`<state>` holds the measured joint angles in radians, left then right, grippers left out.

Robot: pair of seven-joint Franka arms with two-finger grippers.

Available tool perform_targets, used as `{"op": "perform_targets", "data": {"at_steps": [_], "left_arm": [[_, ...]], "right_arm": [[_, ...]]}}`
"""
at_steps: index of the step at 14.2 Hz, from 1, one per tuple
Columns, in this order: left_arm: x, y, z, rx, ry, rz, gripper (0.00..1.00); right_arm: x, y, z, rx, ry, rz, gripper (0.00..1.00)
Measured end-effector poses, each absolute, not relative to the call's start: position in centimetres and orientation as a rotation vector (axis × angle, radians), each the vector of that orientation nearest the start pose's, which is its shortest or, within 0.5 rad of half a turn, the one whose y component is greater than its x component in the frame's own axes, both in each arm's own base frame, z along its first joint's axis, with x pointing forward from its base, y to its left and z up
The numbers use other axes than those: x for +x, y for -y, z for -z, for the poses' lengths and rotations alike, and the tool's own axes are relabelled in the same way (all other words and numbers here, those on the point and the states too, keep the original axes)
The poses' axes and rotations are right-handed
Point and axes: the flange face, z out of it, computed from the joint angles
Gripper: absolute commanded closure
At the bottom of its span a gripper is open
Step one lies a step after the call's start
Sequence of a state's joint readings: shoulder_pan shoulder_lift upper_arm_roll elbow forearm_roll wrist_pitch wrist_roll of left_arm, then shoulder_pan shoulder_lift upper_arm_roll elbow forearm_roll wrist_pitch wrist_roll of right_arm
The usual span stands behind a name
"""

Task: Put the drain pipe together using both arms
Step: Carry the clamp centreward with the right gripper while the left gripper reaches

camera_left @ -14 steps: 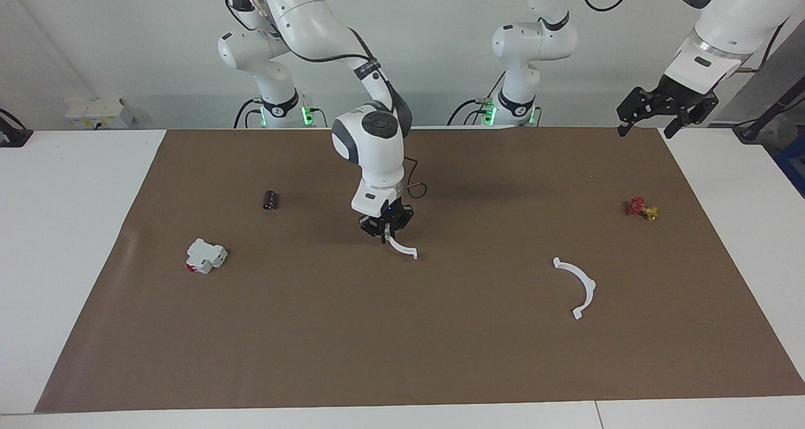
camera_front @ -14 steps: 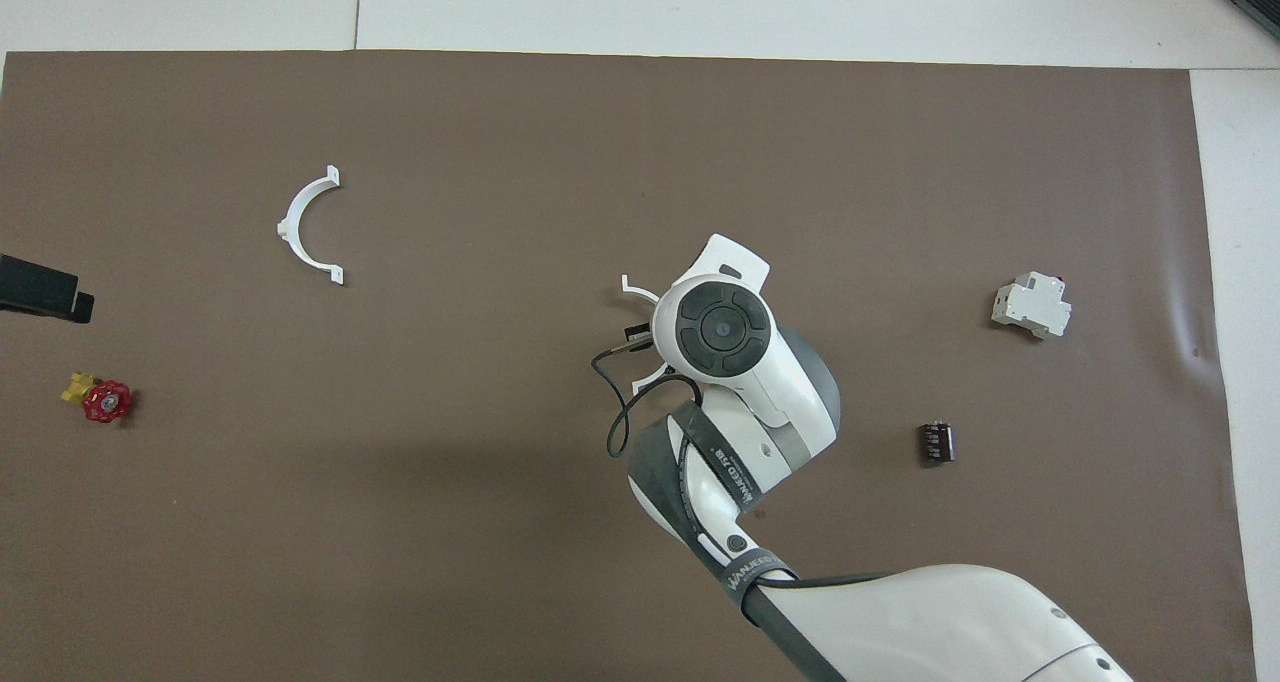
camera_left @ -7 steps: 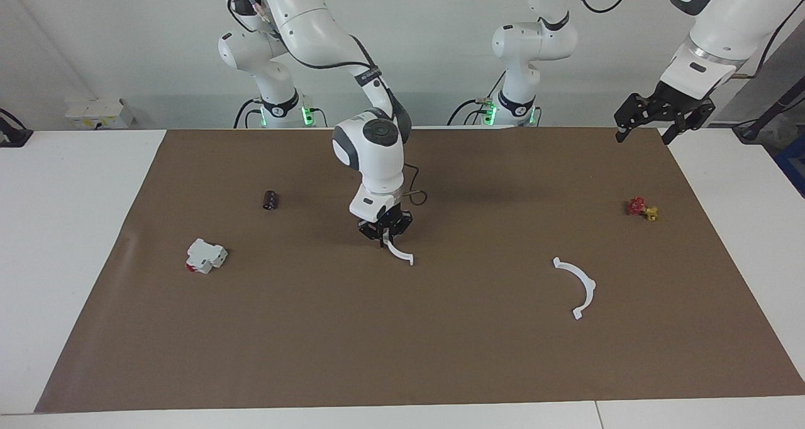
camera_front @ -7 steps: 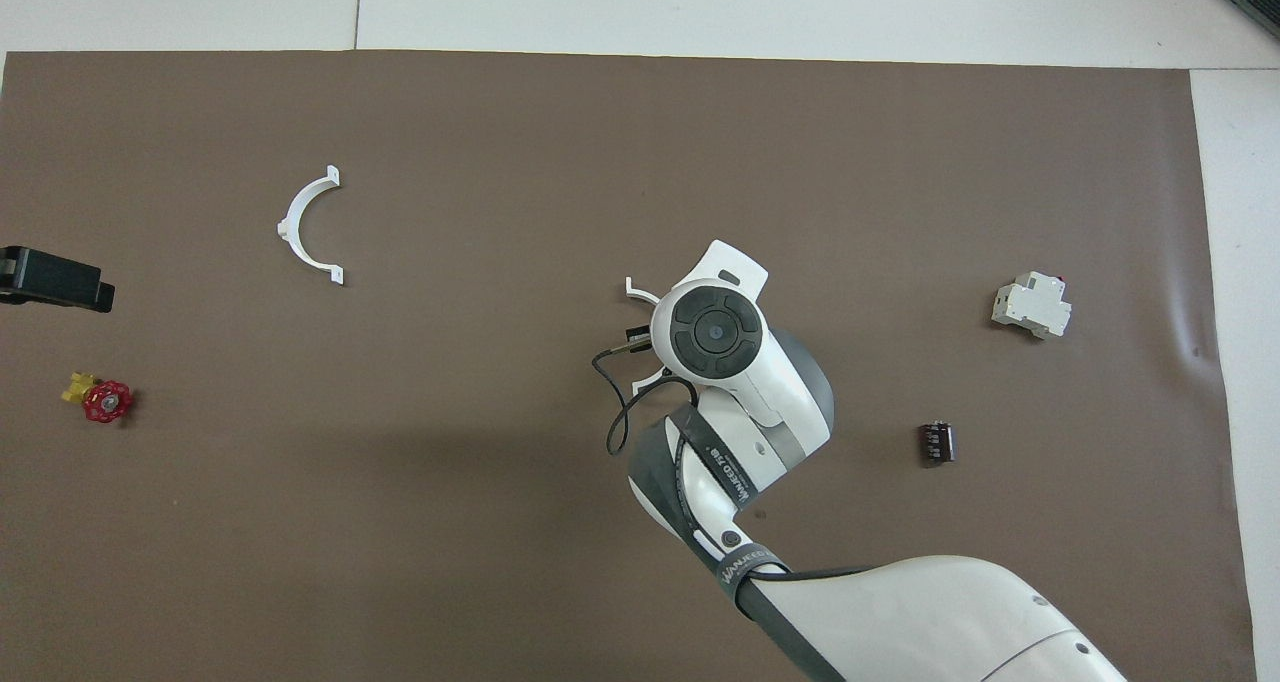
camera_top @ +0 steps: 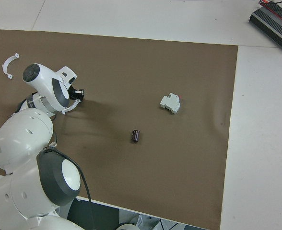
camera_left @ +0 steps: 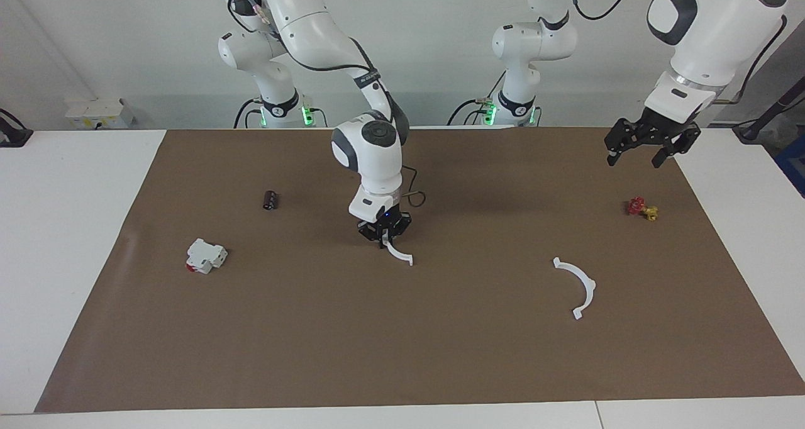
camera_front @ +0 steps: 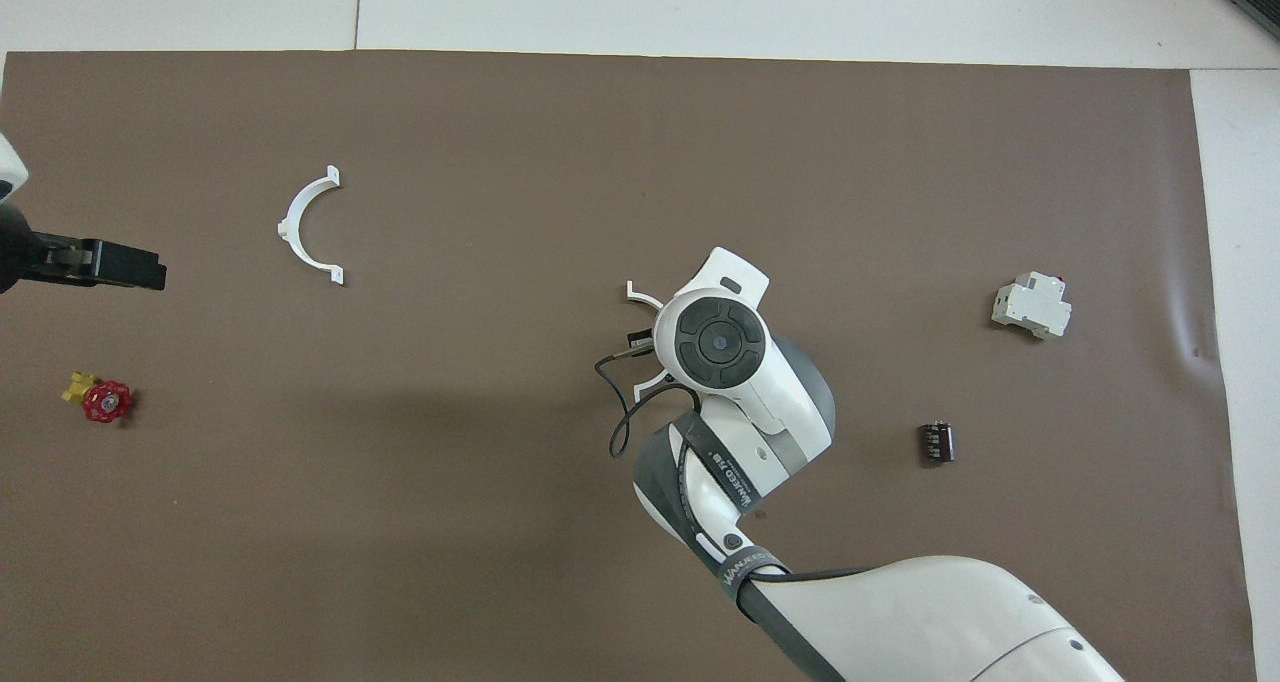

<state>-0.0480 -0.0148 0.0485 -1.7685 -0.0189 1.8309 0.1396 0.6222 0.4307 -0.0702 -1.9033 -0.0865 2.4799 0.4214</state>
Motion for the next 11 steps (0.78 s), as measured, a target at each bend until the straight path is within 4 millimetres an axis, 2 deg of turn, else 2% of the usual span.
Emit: {"op": "perform_targets", "data": {"at_steps": [3,5,7,8,11], "left_arm": [[59.2,0.3,-51.2,-3.142,-0.212,0.121,0.09],[61.0,0.5,-48.0,-3.138,-0.214,0.138,0.09],[62.3,0.6,-45.2,-3.133,-0.216,0.156,0.11],[63.0,0.6,-44.0,-3.131,-0.215,0.174,0.12],[64.6,0.7,-40.5,-3.152,-0.183,0.218,0.13]], "right_arm": [[54.8,-34.0,-29.0,-3.121,0.311,0.273,0.00],[55.3,-33.5,-30.5,-3.114,0.271,0.301,0.00],[56.3,-31.6,-34.2,-3.110,0.165,0.319,0.00],[56.8,-30.0,-36.6,-3.106,0.104,0.322,0.00],[57.9,-23.1,-43.8,-3.103,-0.083,0.320,0.00]]}}
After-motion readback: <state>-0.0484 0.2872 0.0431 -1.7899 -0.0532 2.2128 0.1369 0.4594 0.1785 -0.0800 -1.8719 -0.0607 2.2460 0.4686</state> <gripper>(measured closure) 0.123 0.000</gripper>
